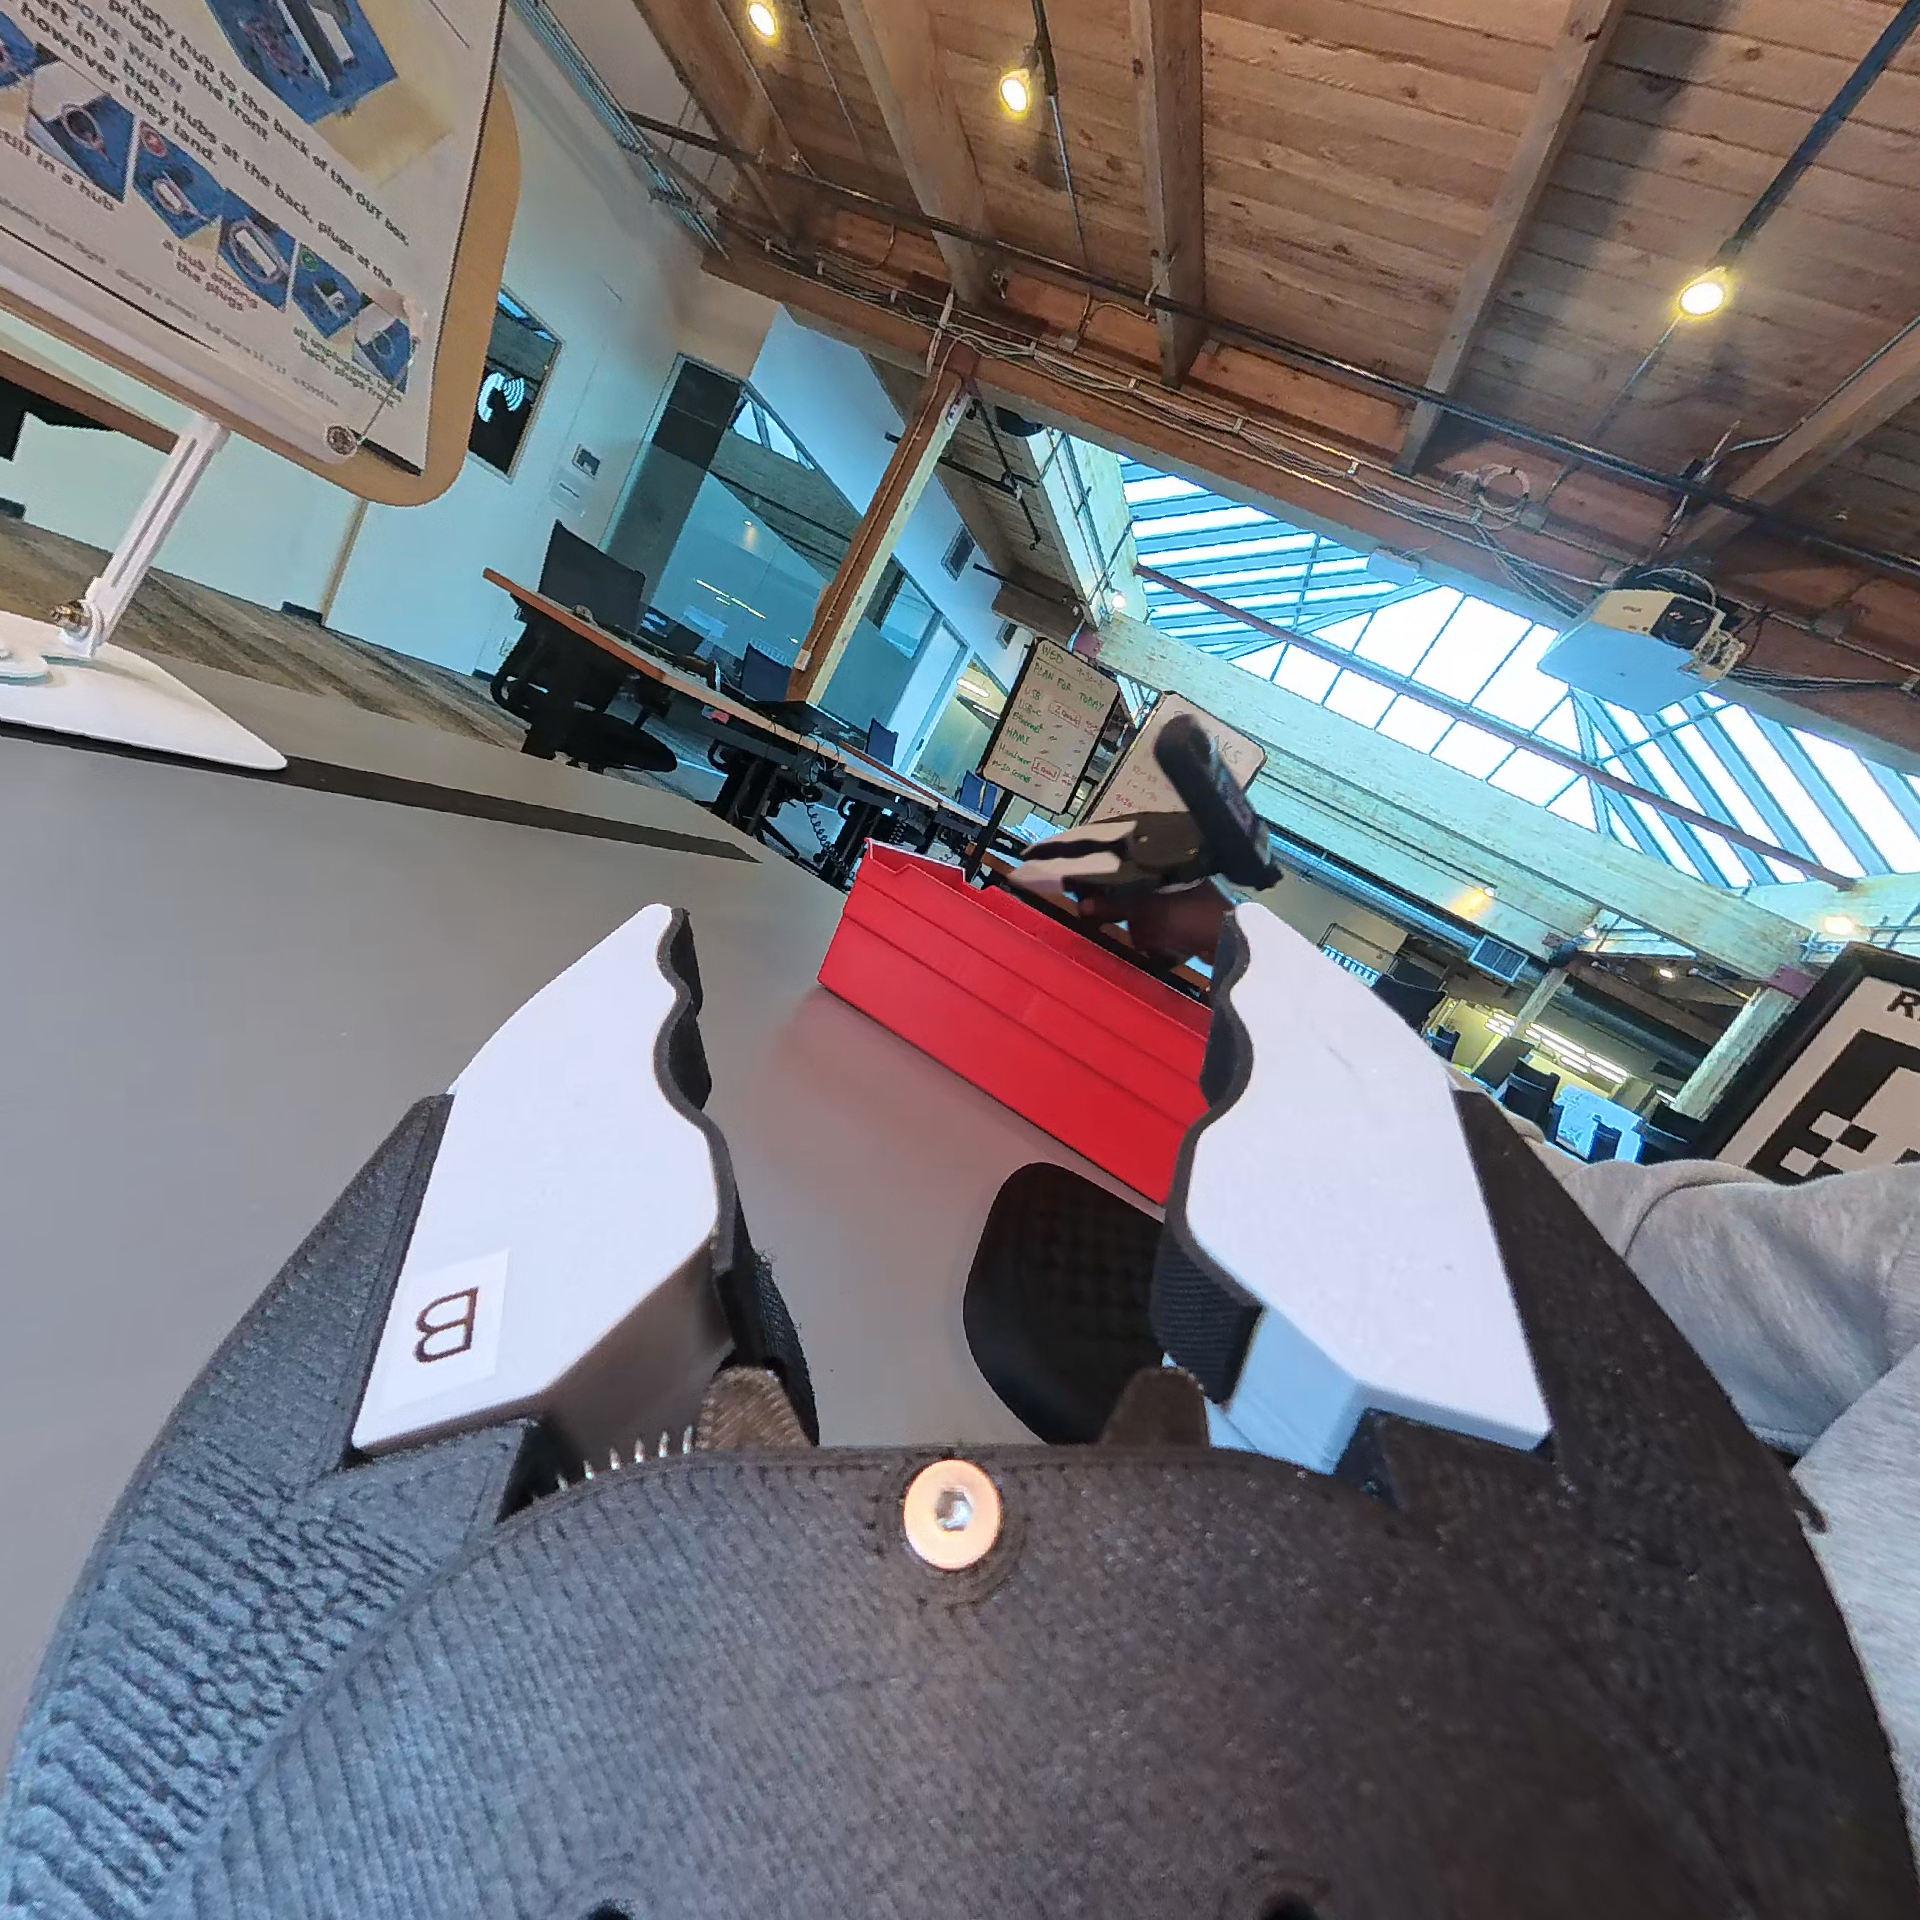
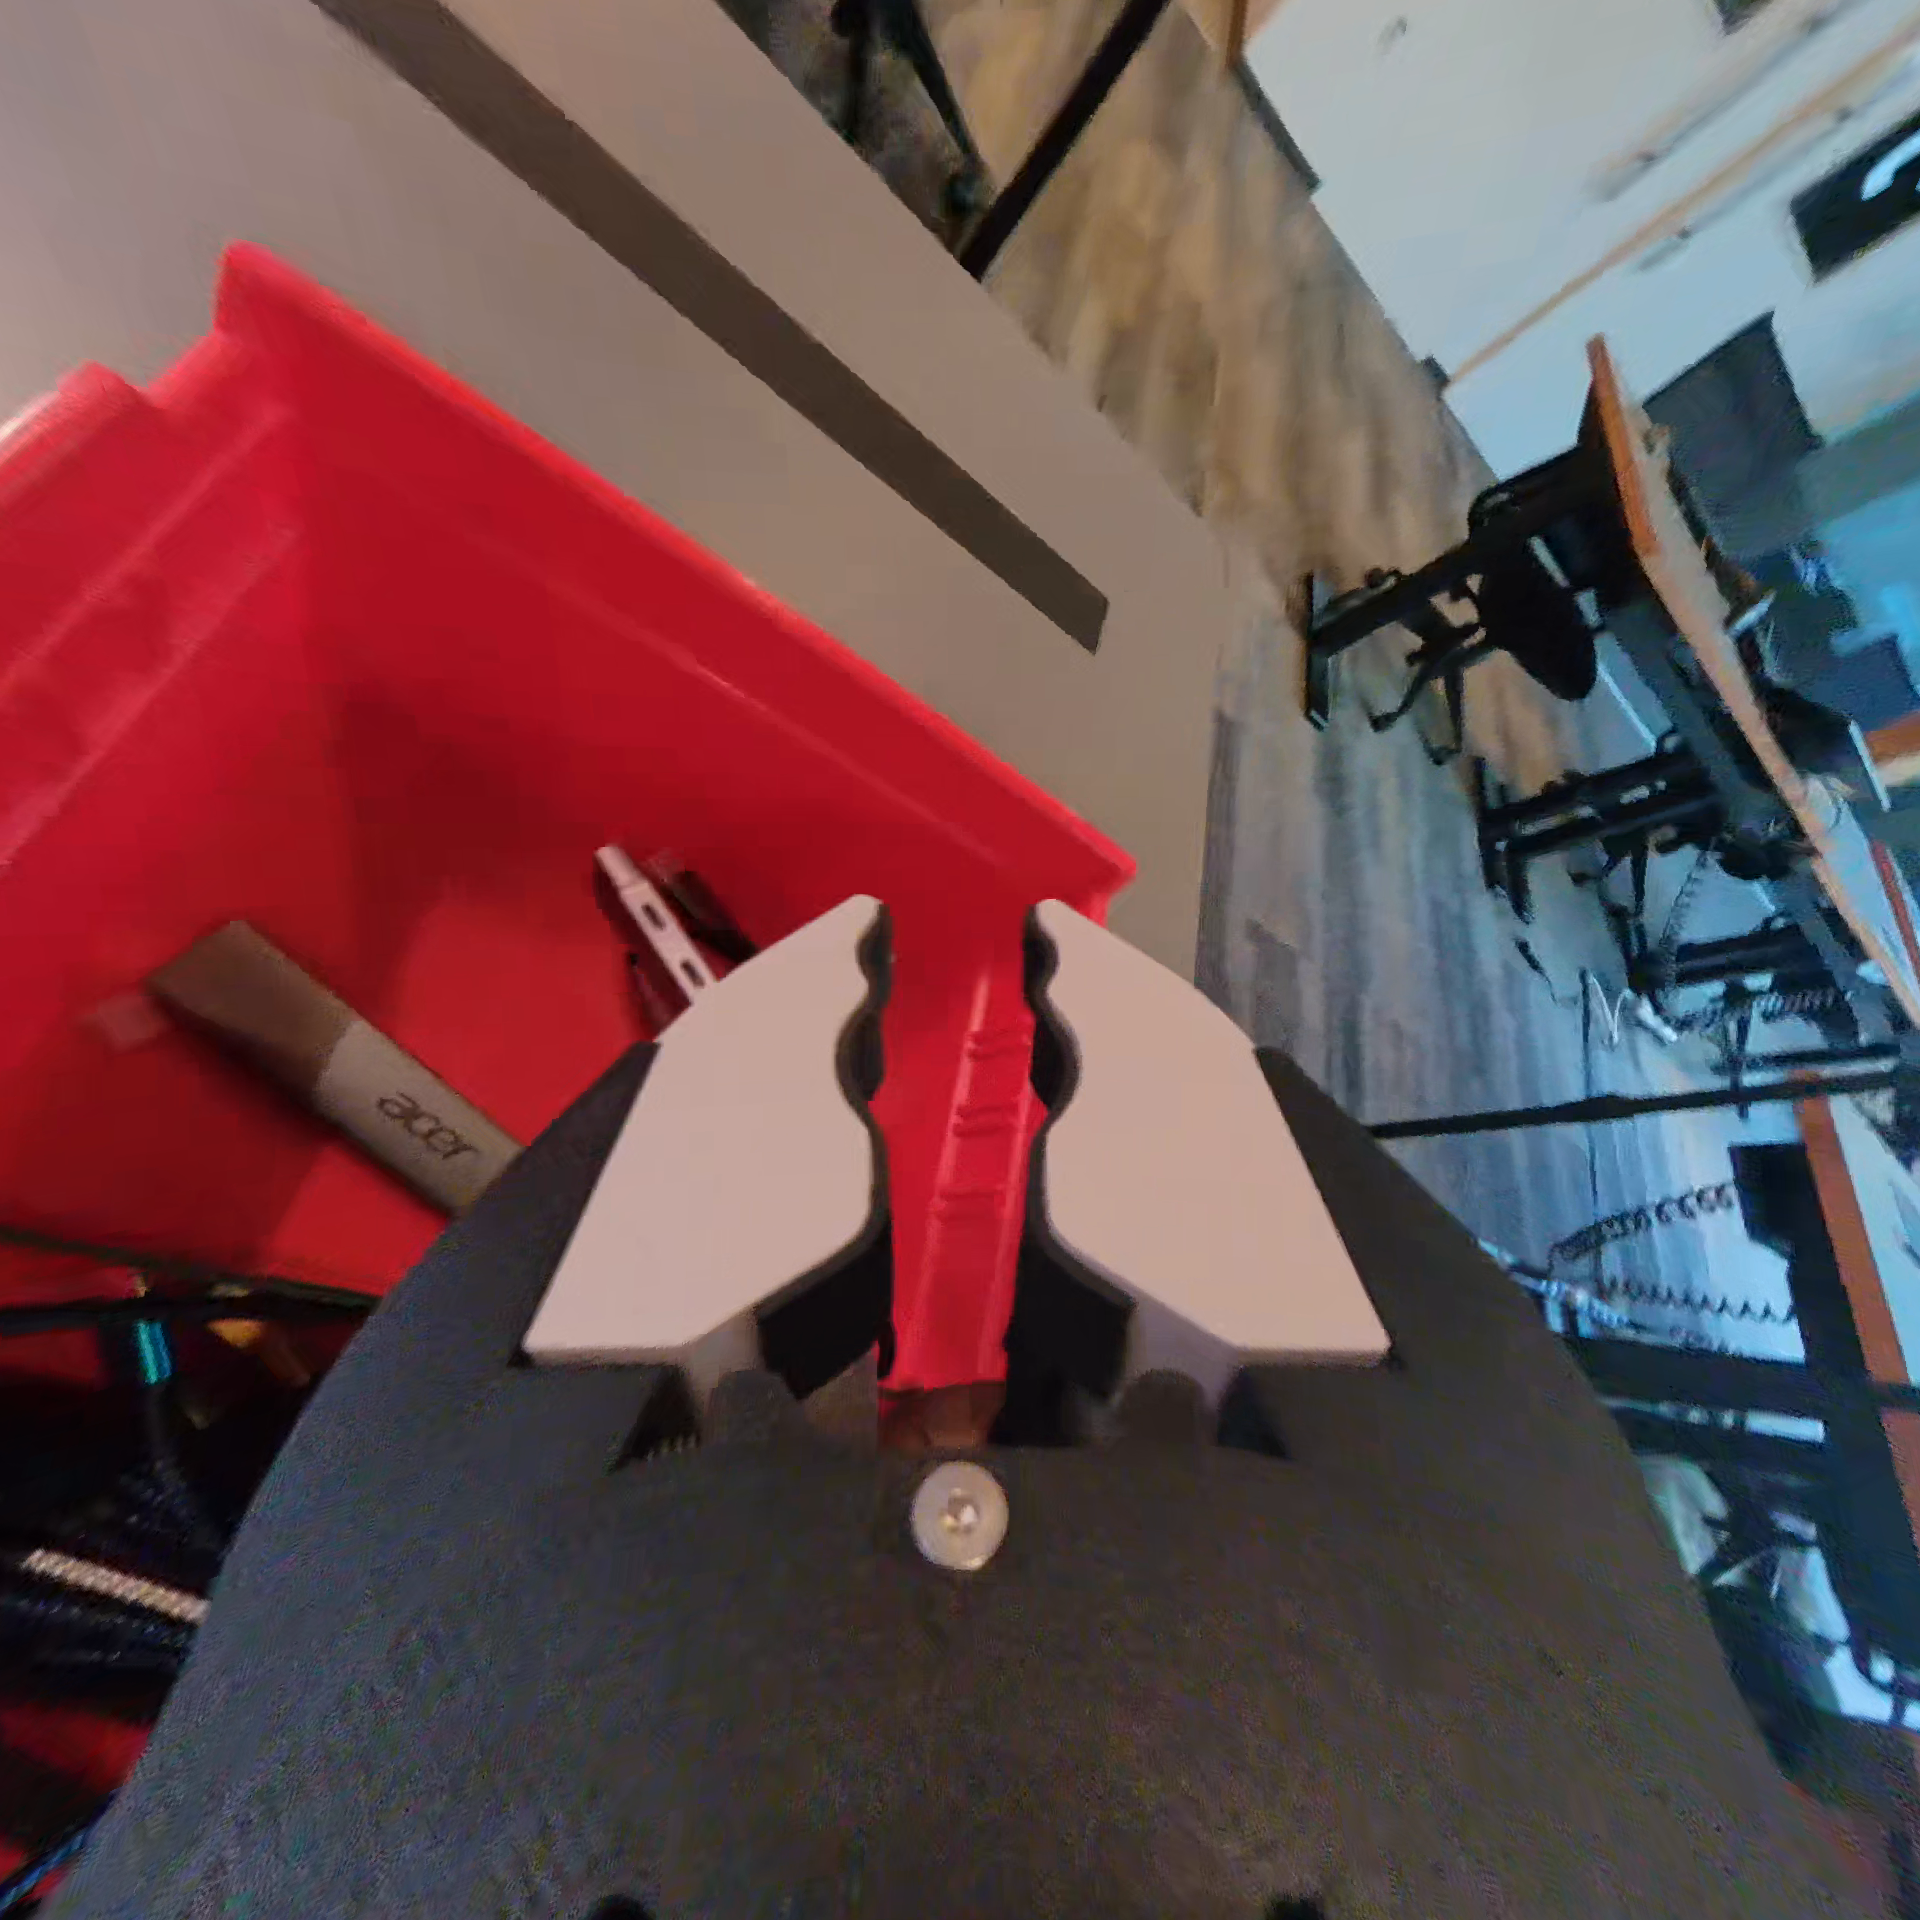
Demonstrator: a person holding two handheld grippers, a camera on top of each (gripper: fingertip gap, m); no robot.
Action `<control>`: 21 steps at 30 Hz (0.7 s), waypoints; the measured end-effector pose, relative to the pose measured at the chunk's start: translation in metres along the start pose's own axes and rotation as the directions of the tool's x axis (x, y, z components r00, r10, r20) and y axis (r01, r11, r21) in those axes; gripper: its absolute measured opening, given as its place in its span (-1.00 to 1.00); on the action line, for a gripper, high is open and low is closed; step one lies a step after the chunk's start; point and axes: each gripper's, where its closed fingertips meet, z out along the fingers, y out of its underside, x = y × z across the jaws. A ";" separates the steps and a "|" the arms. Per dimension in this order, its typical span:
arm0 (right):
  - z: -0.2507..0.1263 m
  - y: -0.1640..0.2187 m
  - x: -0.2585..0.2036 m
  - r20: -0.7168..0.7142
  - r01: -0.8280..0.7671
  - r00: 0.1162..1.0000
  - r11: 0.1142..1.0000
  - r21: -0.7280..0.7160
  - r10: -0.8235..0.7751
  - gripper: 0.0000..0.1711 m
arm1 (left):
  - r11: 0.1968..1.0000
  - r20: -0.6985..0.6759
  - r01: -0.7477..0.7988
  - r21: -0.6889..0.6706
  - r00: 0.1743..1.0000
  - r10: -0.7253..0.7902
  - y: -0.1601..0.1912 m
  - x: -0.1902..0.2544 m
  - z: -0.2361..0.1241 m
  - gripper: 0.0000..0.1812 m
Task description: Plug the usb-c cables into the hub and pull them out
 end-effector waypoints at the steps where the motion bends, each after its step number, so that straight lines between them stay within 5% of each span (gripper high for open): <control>1: -0.003 0.004 0.003 0.004 -0.018 1.000 1.000 -0.025 0.018 -0.74 | 1.000 0.000 -0.001 0.000 1.000 0.001 0.000 0.000 0.000 0.05; 5: -0.010 0.037 0.006 0.043 -0.067 0.996 0.973 -0.219 0.078 -0.85 | 1.000 0.001 -0.005 -0.001 1.000 0.005 0.000 0.000 0.000 0.04; 11: -0.018 0.047 -0.029 0.213 -0.203 0.943 0.948 -0.243 0.257 -0.88 | 1.000 -0.004 -0.010 -0.004 1.000 0.010 0.001 0.001 0.000 0.04; 13: -0.042 0.026 -0.043 0.250 -0.283 0.917 0.948 -0.142 0.311 -0.76 | 1.000 -0.005 -0.009 -0.004 1.000 0.009 0.001 0.001 0.000 0.04; 17: -0.115 -0.009 -0.084 0.346 -0.430 0.854 0.902 0.046 0.389 -0.14 | 1.000 -0.004 -0.009 -0.006 1.000 0.009 0.001 0.001 0.000 0.04; 21: -0.163 0.036 -0.150 0.347 -0.365 0.855 0.923 -0.123 0.385 -0.11 | 1.000 -0.003 -0.020 -0.005 1.000 0.020 0.001 0.002 0.000 0.04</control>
